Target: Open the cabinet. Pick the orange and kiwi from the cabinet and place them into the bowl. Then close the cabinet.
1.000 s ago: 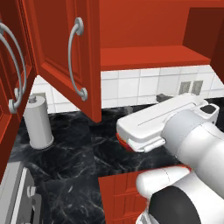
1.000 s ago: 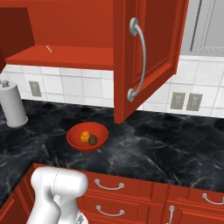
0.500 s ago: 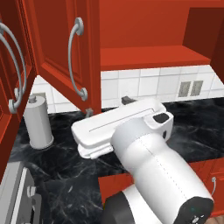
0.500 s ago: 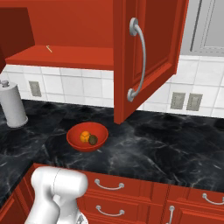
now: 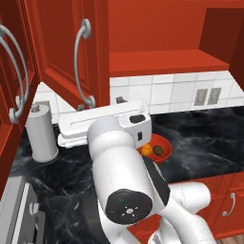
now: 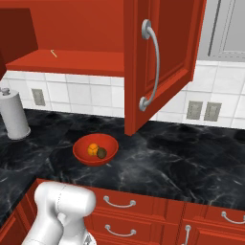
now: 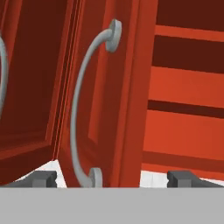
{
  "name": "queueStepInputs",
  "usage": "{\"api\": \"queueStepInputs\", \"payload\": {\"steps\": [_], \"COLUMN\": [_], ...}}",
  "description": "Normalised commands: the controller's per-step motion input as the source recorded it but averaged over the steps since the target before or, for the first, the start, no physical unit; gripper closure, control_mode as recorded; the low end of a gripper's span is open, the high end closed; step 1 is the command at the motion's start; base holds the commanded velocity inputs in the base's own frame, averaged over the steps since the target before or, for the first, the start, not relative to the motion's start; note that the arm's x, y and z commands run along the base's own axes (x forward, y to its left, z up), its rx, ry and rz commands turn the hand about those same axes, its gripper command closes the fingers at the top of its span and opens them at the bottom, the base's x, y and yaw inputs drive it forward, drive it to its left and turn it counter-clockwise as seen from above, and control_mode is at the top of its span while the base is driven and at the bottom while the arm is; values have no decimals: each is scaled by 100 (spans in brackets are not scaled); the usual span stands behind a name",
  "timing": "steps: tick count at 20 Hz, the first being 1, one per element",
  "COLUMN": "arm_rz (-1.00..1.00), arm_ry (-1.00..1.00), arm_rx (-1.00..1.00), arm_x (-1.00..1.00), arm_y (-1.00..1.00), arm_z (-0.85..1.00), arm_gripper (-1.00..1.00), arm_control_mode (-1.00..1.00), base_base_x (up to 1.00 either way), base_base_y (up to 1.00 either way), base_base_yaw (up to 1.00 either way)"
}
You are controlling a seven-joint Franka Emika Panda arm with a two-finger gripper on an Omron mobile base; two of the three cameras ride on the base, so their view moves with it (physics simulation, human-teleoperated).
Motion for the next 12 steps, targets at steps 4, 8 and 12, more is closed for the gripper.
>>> {"api": "queueStepInputs", "payload": {"steps": [4,8,12], "arm_rz": [-16,-25,-28], "arm_ry": [0,0,0], "arm_rx": [0,-1,-2], "arm_x": [79,64,82], "arm_y": [9,0,-3], "arm_z": [-17,-19,-34], "arm_gripper": [-100,-100,-100], "arm_control_mode": [-100,-100,-100], "base_base_x": [0,0,0], "base_base_y": [0,0,0], "base_base_yaw": [0,0,0]}}
